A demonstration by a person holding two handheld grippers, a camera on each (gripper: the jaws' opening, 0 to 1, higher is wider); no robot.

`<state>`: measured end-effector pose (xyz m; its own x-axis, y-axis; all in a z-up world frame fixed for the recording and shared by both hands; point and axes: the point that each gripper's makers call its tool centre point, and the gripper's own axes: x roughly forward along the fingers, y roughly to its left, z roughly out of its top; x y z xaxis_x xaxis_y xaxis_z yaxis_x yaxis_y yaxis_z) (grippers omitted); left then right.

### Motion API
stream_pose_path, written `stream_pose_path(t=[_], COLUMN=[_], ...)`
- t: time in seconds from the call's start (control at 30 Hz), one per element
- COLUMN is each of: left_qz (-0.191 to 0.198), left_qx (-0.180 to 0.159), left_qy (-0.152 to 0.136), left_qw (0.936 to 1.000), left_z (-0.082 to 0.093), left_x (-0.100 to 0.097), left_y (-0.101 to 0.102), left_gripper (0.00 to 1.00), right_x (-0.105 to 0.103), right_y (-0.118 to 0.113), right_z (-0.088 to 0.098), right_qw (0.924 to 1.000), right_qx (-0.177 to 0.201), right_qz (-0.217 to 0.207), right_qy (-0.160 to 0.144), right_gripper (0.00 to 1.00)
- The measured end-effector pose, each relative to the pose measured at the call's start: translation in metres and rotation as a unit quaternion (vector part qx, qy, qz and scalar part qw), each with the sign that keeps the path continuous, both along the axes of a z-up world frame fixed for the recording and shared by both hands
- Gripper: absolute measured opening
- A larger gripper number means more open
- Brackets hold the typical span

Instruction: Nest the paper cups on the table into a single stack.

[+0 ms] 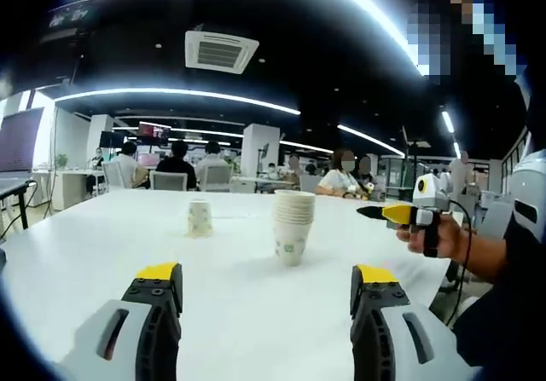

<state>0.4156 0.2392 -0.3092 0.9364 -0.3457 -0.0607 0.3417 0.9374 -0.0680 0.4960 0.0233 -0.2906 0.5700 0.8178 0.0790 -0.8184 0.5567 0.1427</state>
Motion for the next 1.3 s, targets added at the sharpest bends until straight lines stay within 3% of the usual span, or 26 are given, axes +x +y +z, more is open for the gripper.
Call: stream_pose_path(t=[0.17,0.43,0.8,1.03,1.3], left_qz=[0.002,0.005,0.010,0.023,0.041], left_qx=[0.002,0.005,0.009,0.012,0.010], left_qy=[0.005,0.009,0.016,0.024,0.030], left_qw=[1.0000,0.9999,0.9998,0.9994,0.9986], left_z=[-0.003,-0.004,-0.003,-0.003,-0.001], left_x=[0.000,0.005,0.011,0.014,0.022], left_y=[0.001,0.003,0.006,0.015,0.028], left_gripper=[0.86,0.85,0.85,0.84,0.83], right_x=[0.003,0.002,-0.003,-0.003,-0.008], right_y=[-0.002,0.000,0.012,0.018,0.025], right_z=[-0.013,-0.009,-0.004,0.003,0.002], right_qw=[0.9994,0.9992,0.9994,0.9994,0.9978], right_qx=[0.014,0.026,0.012,-0.013,-0.051], right_qz=[0.001,0.006,0.023,0.031,0.042], right_qy=[0.031,0.030,0.025,0.008,-0.010], right_gripper=[0.79,0.78,0.79,0.94,0.99])
